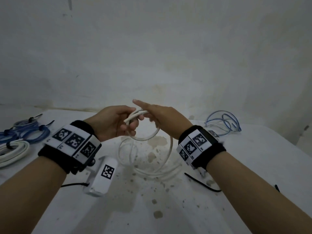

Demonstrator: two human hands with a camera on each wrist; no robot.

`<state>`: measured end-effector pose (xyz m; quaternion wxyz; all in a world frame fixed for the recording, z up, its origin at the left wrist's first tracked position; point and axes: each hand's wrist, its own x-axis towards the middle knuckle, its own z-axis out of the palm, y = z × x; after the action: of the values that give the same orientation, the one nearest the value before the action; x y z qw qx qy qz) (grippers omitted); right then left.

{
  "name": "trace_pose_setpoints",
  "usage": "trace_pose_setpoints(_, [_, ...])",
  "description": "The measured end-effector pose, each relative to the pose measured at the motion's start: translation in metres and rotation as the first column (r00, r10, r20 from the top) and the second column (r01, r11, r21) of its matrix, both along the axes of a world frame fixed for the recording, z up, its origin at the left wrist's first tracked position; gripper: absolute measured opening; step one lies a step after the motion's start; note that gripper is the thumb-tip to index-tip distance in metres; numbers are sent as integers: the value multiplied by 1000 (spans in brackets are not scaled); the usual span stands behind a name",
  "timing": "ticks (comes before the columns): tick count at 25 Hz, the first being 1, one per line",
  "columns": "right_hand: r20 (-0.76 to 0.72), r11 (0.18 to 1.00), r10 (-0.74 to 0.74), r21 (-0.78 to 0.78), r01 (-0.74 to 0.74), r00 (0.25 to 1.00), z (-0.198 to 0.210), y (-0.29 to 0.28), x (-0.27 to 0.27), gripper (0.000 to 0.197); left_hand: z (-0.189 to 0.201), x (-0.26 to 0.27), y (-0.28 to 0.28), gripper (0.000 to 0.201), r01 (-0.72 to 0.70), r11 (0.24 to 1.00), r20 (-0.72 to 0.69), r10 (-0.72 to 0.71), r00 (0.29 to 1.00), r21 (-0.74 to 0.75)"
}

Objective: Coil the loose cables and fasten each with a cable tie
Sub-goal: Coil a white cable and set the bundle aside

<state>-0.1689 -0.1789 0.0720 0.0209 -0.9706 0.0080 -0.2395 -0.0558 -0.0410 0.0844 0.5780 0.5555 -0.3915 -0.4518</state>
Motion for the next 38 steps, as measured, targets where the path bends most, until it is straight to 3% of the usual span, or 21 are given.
trace_pose_setpoints(1, [-38,1000,-29,-4,29,999,0,0,1,46,1,1,-4,42,45,999,-8,-44,999,20])
trace_pose_setpoints(4, [98,995,-78,-53,83,992,-1,-6,7,29,-1,-2,-16,42,166,984,-209,-175,962,-59])
trace_pose_setpoints(6, [130,976,-88,211,59,988,-6,-17,12,25,1,-2,-25,36,138,968,-331,-203,922,-210])
trace_pose_setpoints(7, [159,888,-84,460,2,984,-9,-22,14,22,7,3,-28,32,120,947,-411,-240,879,-297])
trace_pose_setpoints(8, [198,724,-78,685,-81,977,-15,-28,16,19,13,11,-29,27,115,907,-510,-329,795,-405])
trace_pose_setpoints(9, [223,569,-69,810,-145,972,-20,-31,17,17,21,18,-29,23,103,856,-539,-408,736,-507])
trace_pose_setpoints(10, [224,488,-54,856,-170,973,-26,-33,20,16,29,26,-28,21,59,815,-526,-425,736,-577])
trace_pose_setpoints(11, [194,486,-41,861,-150,980,-31,-34,23,15,37,33,-28,22,-13,794,-510,-377,773,-607])
trace_pose_setpoints(13, [54,618,-58,786,-6,997,-34,-33,36,11,49,42,-27,33,-65,765,-466,-320,825,-641])
trace_pose_setpoints(15, [-112,811,-161,551,196,981,-30,-31,50,10,60,42,-23,42,-90,760,-356,-194,914,-644])
trace_pose_setpoints(17, [-204,908,-295,244,340,934,-24,-26,61,17,65,49,-22,42,-144,775,-285,-48,957,-615])
trace_pose_setpoints(19, [-217,932,-363,-79,354,906,-19,-18,67,26,63,59,-26,35,-211,773,-248,72,966,-598])
trace_pose_setpoints(21, [-191,910,-339,-317,269,921,-17,-6,69,29,53,67,-35,31,-245,801,-99,228,969,-546])
trace_pose_setpoints(24, [-153,863,-251,-482,149,956,-7,9,67,18,25,74,-48,29,-178,908,424,341,839,-379])
trace_pose_setpoints(26, [-93,886,-155,-454,96,984,-2,7,64,17,4,76,-51,28,-152,953,620,286,731,-261])
trace_pose_setpoints(29, [-72,926,-41,-378,11,997,14,2,52,14,-20,74,-50,36,-174,978,753,202,627,-118])
trace_pose_setpoints(30, [-124,939,-71,-343,24,990,21,-1,48,14,-26,71,-47,39,-153,986,728,154,668,-67])
trace_pose_setpoints(31, [-135,965,-96,-255,59,986,28,-6,43,17,-32,65,-45,42,-109,994,644,92,760,-12])
trace_pose_setpoints(33, [-131,993,-119,5,121,984,35,-17,36,33,-41,53,-39,46,46,997,412,-69,909,65])
trace_pose_setpoints(36, [77,911,-235,364,192,969,40,-55,29,57,-56,65,-30,50,54,981,436,-132,890,186])
trace_pose_setpoints(38, [170,794,-509,473,383,844,46,-88,20,61,-67,88,-11,53,-46,960,423,-78,903,276])
